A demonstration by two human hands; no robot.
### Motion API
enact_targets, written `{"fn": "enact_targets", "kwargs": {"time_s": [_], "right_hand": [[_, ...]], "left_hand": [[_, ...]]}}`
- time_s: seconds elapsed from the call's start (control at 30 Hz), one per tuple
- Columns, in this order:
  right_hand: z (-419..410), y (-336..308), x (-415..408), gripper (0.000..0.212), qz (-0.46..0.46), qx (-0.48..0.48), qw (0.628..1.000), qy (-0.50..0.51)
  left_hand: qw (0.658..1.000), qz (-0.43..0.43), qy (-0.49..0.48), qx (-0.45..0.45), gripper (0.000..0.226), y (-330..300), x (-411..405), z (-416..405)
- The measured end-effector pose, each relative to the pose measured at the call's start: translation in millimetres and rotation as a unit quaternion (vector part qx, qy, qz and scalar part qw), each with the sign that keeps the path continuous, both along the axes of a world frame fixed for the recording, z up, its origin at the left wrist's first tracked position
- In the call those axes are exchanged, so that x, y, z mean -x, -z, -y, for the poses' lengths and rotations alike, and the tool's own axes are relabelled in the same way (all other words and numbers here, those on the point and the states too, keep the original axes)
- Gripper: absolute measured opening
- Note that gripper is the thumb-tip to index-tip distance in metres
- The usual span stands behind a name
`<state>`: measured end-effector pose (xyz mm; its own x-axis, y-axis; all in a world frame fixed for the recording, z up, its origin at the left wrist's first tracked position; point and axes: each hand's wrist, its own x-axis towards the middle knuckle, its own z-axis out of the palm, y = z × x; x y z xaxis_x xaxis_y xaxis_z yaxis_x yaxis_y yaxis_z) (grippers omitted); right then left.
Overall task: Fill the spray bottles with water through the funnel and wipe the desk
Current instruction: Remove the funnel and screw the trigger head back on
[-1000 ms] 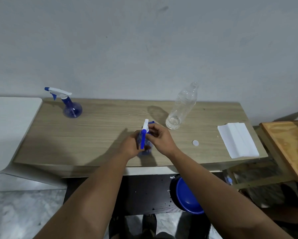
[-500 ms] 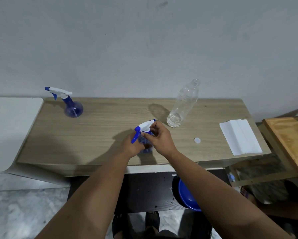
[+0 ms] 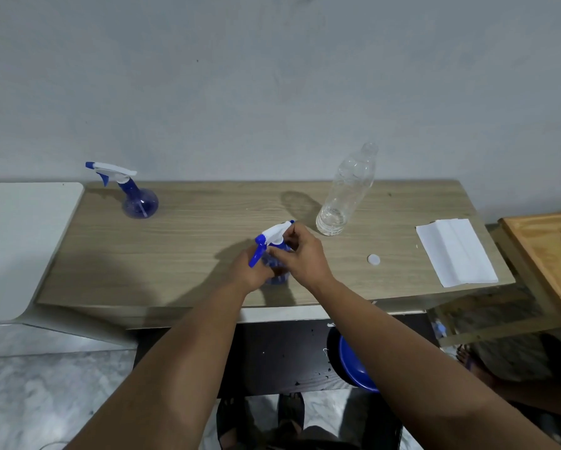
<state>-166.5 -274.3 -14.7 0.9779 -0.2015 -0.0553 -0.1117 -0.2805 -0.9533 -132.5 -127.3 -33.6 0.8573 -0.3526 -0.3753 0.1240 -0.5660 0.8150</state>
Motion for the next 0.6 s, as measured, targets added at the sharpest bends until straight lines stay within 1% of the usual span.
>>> {"fn": "enact_targets", "kwargs": {"time_s": [0.07, 0.13, 0.2, 0.23, 0.3, 0.33, 0.37, 0.43, 0.47, 0.57, 0.6], "right_hand": [[-5, 0, 1, 0.043, 0.001, 0.005, 1.0, 0.03], [-5, 5, 2, 0.046, -0.005, -0.024, 0.999, 0.028], [-3, 6, 7, 0.055, -0.008, -0.06, 0.998, 0.005], [-2, 5, 9, 0.058, -0.01, -0.07, 0.998, -0.004], [2, 6, 11, 0.049, 0.0, -0.077, 0.997, -0.018], [3, 6, 12, 0.043, 0.003, -0.077, 0.997, -0.017], [3, 5, 12, 0.04, 0.004, -0.079, 0.997, -0.011], [4, 5, 11, 0.044, -0.009, -0.074, 0.997, 0.013], [4, 7, 11, 0.048, -0.01, -0.073, 0.997, 0.016], [3, 6, 11, 0.047, -0.015, -0.102, 0.995, 0.008], [3, 6, 11, 0.05, -0.013, -0.103, 0.995, 0.002]], "left_hand": [[1.0, 0.012, 0.007, -0.027, 0.021, 1, -1, 2], [0.998, 0.023, 0.013, -0.051, 0.013, 3, -2, -1], [0.998, 0.028, 0.024, -0.06, 0.029, 7, -4, -4], [0.998, 0.027, 0.025, -0.056, 0.031, 9, -4, -4], [0.998, 0.035, 0.031, -0.051, 0.014, 7, -4, -4], [0.998, 0.041, 0.033, -0.045, 0.015, 5, -5, -3], [0.998, 0.046, 0.034, -0.038, 0.023, 6, -6, -4], [0.999, 0.035, 0.027, -0.017, 0.043, 4, -8, -3], [0.999, 0.031, 0.023, -0.015, 0.048, 4, -8, -3], [0.999, 0.046, 0.019, -0.013, 0.053, 7, -8, -3], [0.999, 0.048, 0.022, -0.01, 0.055, 7, -8, -3]]}}
